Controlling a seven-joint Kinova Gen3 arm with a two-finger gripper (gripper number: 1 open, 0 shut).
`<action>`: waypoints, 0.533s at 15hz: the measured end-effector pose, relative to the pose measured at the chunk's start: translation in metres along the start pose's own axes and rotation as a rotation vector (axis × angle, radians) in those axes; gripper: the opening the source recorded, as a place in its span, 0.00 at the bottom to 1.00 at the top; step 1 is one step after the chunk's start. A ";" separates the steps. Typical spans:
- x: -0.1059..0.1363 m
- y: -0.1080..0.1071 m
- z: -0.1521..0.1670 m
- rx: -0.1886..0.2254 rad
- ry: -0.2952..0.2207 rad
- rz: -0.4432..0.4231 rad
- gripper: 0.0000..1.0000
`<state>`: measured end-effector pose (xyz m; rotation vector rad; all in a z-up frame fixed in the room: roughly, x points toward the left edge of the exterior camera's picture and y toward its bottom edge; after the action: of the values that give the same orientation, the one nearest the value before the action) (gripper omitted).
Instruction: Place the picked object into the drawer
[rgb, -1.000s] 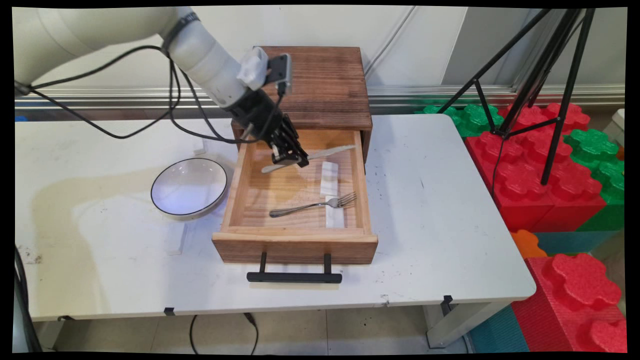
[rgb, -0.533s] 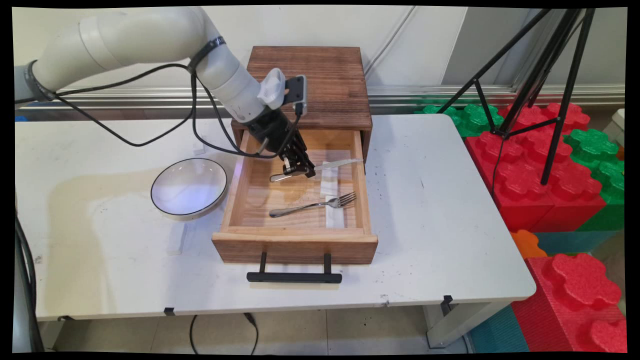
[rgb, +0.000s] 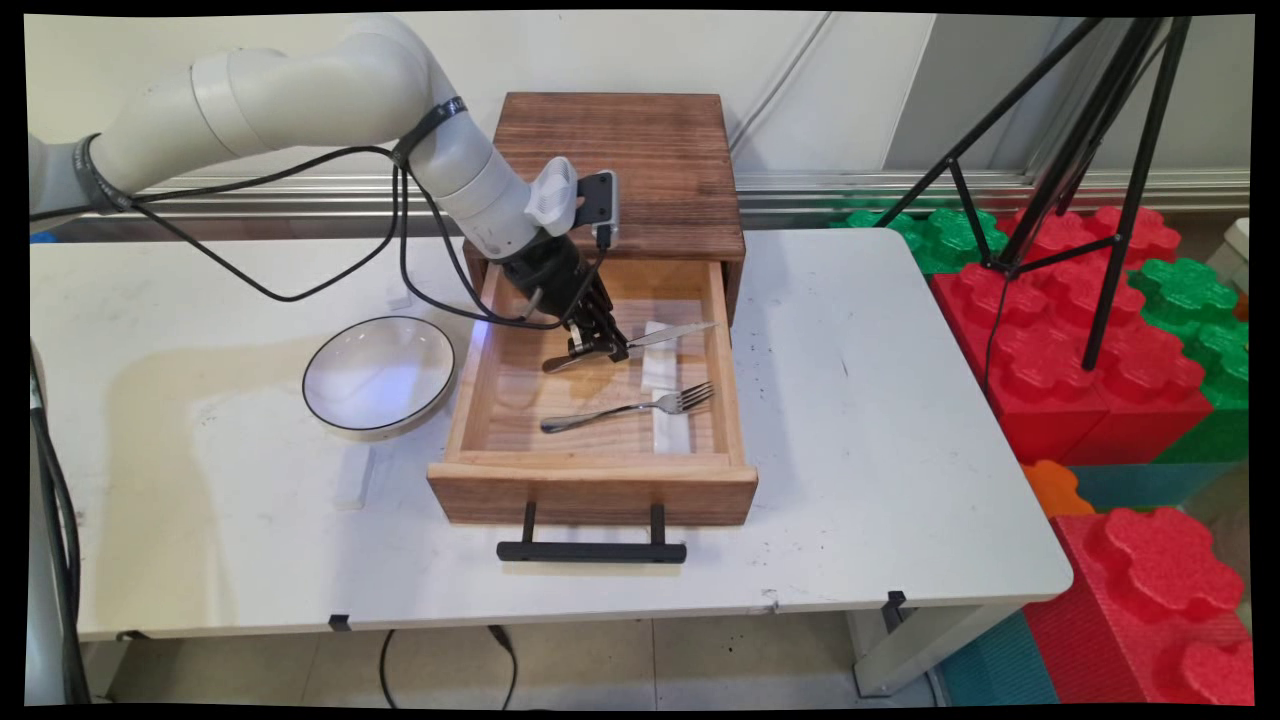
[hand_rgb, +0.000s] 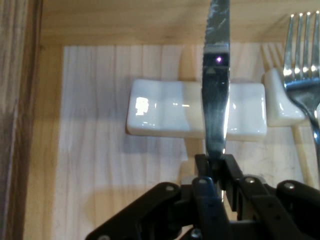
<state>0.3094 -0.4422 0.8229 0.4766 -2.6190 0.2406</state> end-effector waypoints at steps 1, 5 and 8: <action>-0.001 -0.001 0.002 0.001 -0.003 -0.001 0.00; -0.004 -0.002 0.008 0.001 -0.018 -0.002 0.00; -0.006 -0.003 0.010 0.001 -0.023 -0.002 1.00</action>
<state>0.3112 -0.4455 0.8115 0.4852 -2.6409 0.2376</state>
